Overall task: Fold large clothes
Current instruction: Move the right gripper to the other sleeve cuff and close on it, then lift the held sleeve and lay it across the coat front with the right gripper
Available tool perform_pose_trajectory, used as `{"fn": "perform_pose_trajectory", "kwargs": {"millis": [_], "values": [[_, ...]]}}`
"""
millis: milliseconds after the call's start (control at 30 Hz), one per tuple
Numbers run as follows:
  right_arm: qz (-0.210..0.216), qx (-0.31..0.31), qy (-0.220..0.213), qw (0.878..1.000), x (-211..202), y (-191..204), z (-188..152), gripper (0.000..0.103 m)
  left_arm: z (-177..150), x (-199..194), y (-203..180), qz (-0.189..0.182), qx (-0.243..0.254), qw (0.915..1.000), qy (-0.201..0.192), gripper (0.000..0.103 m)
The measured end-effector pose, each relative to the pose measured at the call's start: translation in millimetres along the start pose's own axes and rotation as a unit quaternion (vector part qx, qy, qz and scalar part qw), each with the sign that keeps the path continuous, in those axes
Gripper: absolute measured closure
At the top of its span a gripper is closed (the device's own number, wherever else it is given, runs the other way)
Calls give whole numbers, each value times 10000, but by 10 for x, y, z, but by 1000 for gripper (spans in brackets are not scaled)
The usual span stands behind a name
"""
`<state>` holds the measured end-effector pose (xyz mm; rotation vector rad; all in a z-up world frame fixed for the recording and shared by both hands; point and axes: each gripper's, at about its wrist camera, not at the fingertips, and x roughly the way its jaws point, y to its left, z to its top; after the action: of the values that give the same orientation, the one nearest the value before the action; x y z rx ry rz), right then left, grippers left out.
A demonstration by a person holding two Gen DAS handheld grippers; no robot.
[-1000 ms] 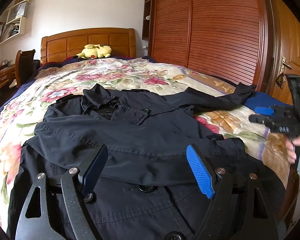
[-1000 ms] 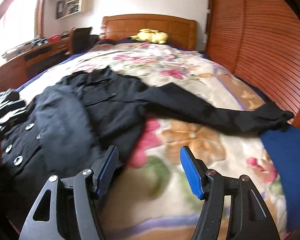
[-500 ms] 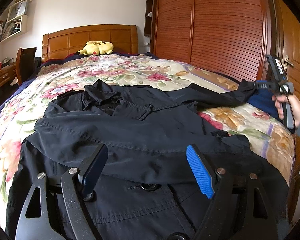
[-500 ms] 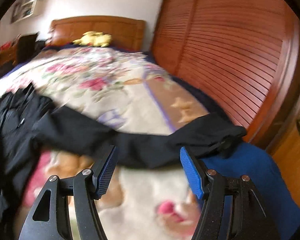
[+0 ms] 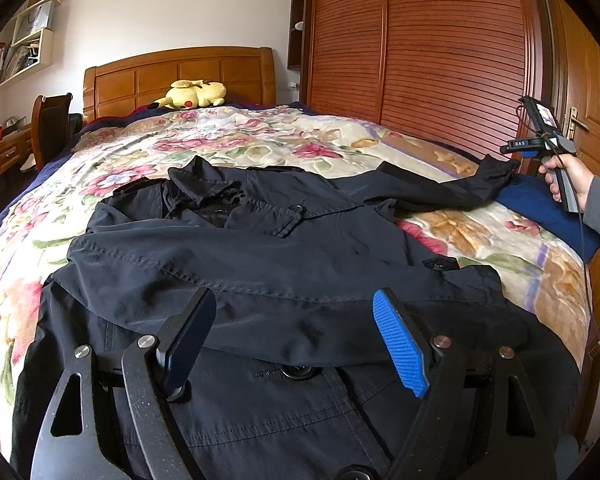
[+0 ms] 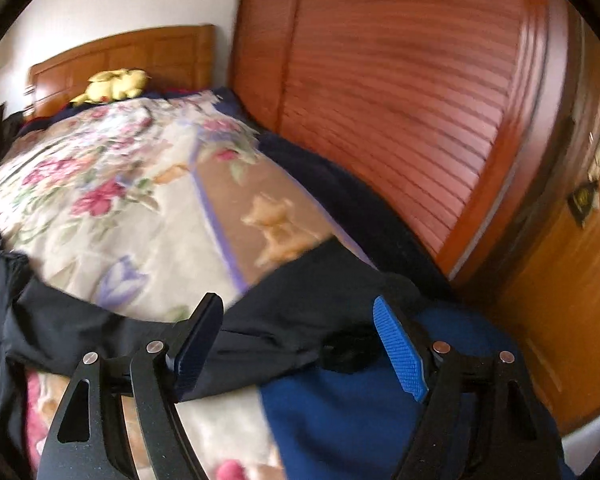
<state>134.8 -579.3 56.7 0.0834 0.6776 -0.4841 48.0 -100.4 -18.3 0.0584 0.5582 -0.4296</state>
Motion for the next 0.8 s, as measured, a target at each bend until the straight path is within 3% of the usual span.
{"fn": "perform_pose_trajectory", "kwargs": {"millis": [200,400,467,500,600,800], "values": [[-141,559,290,9979,194,-211,82,24,-8,15,0,6,8,10000,34,21],[-132,609,546,9966,387,-212,80,24,-14,22,5,0,-10,10000,36,21],[-85,469,548,9974,408,-166,79,45,-15,21,2,0,0,10000,41,21],[-52,268,547,9981,408,-98,83,71,-17,23,2,-2,6,10000,39,21],[-16,-198,326,9993,302,58,81,79,-20,24,8,-9,18,10000,21,21],[352,-734,-334,9961,-240,435,186,82,-8,-42,15,-102,-5,9999,-32,21]]}}
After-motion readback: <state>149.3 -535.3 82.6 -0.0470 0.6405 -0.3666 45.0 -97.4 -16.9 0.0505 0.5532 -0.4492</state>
